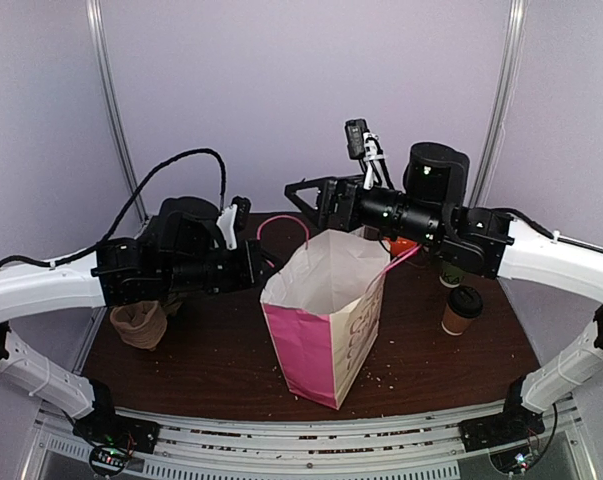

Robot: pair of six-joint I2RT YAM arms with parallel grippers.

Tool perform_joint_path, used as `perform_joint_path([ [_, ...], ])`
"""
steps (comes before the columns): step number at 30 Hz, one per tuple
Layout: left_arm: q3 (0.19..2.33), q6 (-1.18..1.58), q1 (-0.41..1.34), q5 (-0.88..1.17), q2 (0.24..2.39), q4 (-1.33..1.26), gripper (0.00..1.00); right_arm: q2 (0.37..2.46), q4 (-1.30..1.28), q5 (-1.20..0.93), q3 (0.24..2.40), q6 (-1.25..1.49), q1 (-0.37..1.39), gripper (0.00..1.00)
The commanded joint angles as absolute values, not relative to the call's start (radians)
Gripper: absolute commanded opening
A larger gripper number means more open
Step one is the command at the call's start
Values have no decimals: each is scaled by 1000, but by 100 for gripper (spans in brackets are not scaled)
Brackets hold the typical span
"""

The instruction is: Pack the takeout coffee

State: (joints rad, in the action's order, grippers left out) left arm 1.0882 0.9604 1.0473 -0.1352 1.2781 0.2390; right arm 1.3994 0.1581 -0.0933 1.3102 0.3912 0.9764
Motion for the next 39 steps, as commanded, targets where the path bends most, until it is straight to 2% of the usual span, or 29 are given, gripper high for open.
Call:
perform_joint_path([
  [1, 1098, 939, 1052, -67, 1299, 137, 0, 1420, 344, -64, 1267, 454, 971, 100],
  [9, 1100, 914, 1054, -9, 1305, 84, 0, 1473, 560, -10, 1229, 522, 961, 100],
  [26, 1094, 895, 1055, -15, 1310, 98, 0, 1542, 959, -56, 1288, 675, 891, 100],
  [34, 1096, 869, 1055, -76, 1303, 141, 0, 1431, 725, -138, 1339, 622, 877, 100],
  [36, 1102, 851, 1055, -90, 1303, 154, 0, 1395, 573, -155, 1366, 596, 869, 99],
  [39, 1121, 808, 1055, -112, 1298, 182, 0, 1359, 216, -145, 1459, 482, 862, 97],
])
